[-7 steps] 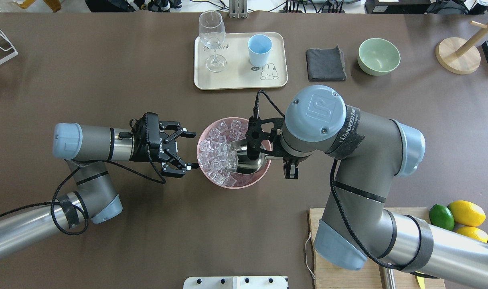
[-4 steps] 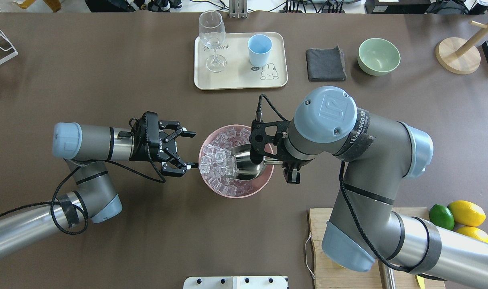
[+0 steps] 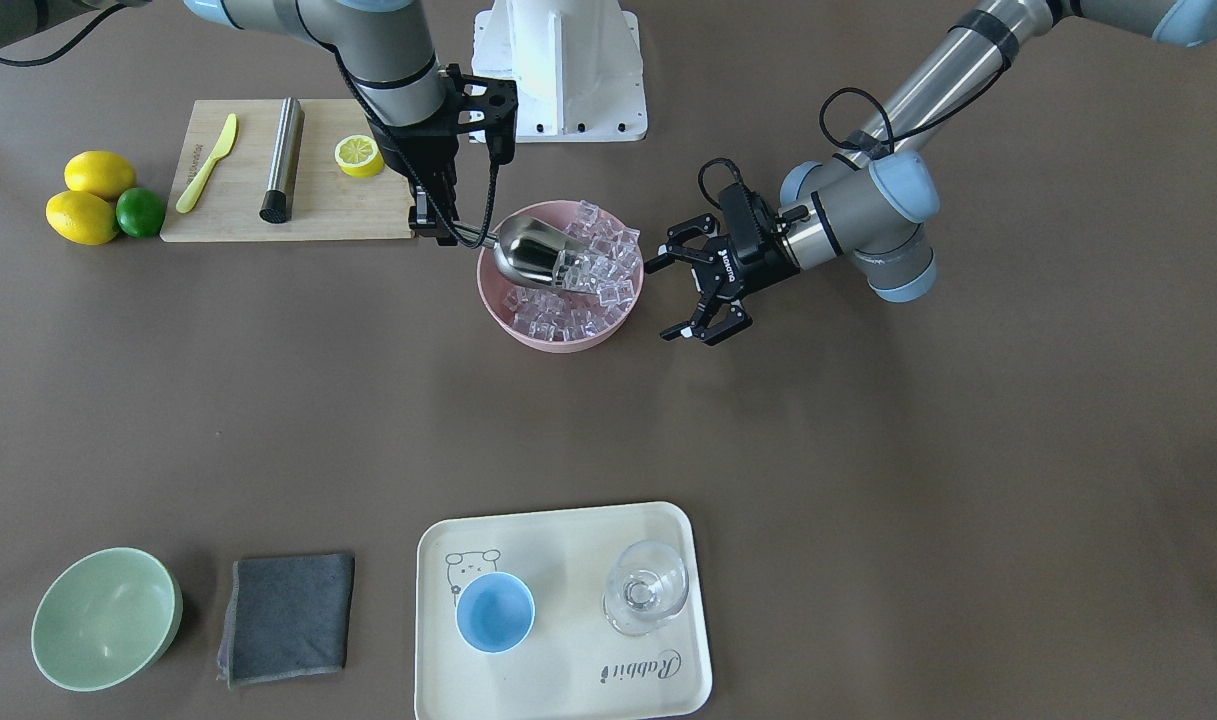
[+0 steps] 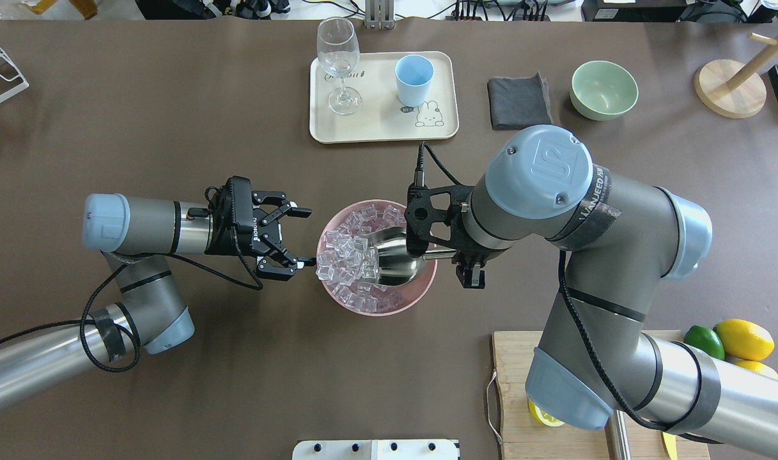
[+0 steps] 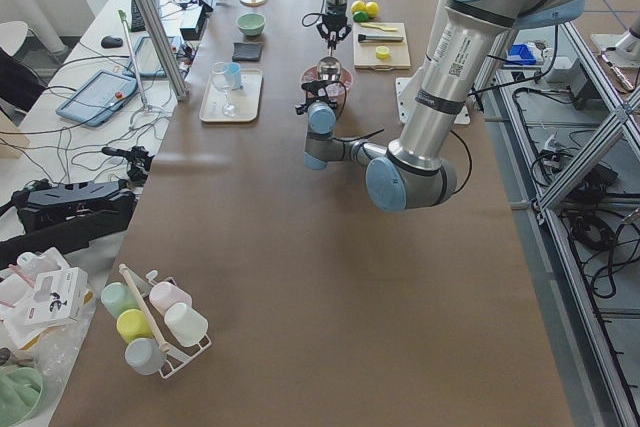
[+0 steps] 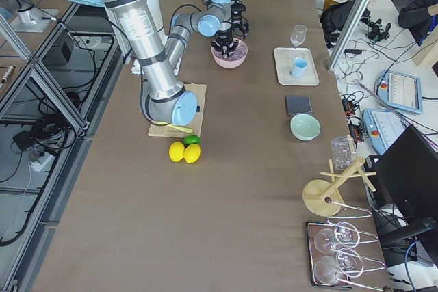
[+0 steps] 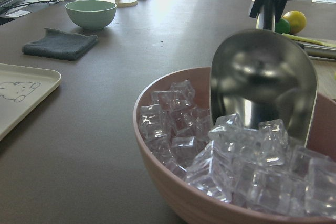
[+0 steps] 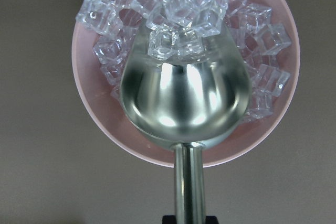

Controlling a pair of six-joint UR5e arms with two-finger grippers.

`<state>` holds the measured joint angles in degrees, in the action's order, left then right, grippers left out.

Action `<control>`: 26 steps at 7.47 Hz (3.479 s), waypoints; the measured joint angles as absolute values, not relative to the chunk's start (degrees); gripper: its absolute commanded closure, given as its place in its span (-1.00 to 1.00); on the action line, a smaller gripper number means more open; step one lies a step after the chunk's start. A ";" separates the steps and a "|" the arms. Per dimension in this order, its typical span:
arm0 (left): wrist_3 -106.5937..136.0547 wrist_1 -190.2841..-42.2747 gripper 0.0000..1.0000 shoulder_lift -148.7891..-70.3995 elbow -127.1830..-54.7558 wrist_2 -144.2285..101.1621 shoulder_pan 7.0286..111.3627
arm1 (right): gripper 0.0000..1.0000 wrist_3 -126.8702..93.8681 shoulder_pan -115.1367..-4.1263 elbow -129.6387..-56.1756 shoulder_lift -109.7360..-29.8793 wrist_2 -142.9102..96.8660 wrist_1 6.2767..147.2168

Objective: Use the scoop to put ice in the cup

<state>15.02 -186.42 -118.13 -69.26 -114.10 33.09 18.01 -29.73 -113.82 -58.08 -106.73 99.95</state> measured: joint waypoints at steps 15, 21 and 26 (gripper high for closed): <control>15.47 -186.42 -0.95 -118.13 -69.26 -114.39 33.14 | 1.00 15.85 -40.94 -113.99 -68.36 -125.66 77.52; 16.44 -186.42 -0.95 -118.06 -69.35 -114.86 33.41 | 1.00 14.28 -58.06 -108.17 -67.69 -138.03 77.52; 16.63 -186.38 -0.95 -115.66 -71.65 -118.47 36.61 | 1.00 10.76 -64.33 -100.22 -64.37 -138.86 77.43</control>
<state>16.63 -186.38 -115.66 -71.65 -118.47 36.61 10.76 -64.33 -100.22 -64.37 -138.86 77.43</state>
